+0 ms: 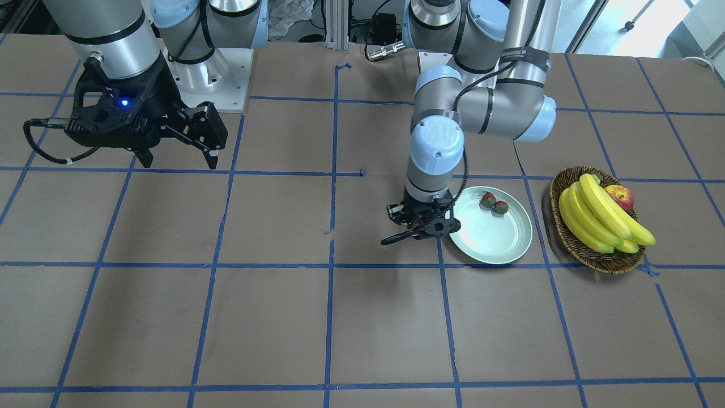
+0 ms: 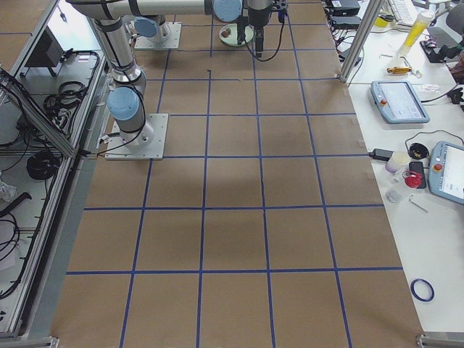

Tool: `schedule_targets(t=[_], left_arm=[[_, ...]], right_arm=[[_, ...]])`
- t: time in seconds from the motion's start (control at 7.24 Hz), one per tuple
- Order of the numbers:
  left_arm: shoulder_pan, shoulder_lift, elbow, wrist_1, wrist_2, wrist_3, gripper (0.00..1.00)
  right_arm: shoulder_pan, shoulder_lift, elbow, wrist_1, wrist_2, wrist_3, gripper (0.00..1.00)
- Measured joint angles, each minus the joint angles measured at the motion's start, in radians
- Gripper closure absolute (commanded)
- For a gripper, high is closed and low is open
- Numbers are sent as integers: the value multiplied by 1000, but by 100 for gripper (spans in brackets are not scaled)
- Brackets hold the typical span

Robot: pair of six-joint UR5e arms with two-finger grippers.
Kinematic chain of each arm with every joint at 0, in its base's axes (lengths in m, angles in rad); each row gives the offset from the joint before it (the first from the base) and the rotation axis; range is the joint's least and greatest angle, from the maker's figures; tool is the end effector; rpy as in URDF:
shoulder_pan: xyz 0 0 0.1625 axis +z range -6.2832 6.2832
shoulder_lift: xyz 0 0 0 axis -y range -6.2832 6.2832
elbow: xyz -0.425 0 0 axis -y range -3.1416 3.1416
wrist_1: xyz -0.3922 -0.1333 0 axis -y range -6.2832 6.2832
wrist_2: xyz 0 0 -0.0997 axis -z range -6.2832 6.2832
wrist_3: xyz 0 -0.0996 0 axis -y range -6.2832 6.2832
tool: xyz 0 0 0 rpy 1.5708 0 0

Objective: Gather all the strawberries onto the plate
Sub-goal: 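Carry the last strawberry onto the plate and open the left gripper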

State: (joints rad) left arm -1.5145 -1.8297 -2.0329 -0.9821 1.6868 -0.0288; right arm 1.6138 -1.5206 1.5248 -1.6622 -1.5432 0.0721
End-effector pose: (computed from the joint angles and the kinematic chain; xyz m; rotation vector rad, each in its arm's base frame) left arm -0.0941 -0.4953 0.2032 -0.1169 3.0186 0.2025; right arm 0.1583 -0.5152 0.4948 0.0433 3.1059 -0.1328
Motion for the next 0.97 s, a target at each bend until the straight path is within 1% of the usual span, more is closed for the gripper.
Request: schedule_targets(t=[0.14, 0.28, 0.41, 0.55, 0.69, 0.83, 0.97], left_arm=[[58, 9, -20, 1, 2, 84, 16], [80, 15, -35, 3, 2, 114, 0], [81, 26, -40, 7, 1, 107, 0], [74, 45, -22, 10, -2, 79, 0], [49, 74, 22, -2, -12, 53, 0], [1, 108, 85, -56, -39, 42, 0], [-49, 144, 171, -165, -93, 37, 0]], right_arm=[[0, 0, 0, 0, 0, 0, 0], [0, 0, 0, -1, 0, 0, 0], [0, 0, 0, -1, 0, 0, 0], [0, 0, 0, -1, 0, 0, 0], [0, 0, 0, -1, 0, 0, 0], [0, 0, 1, -1, 1, 1, 0], [0, -1, 2, 0, 1, 1, 0]])
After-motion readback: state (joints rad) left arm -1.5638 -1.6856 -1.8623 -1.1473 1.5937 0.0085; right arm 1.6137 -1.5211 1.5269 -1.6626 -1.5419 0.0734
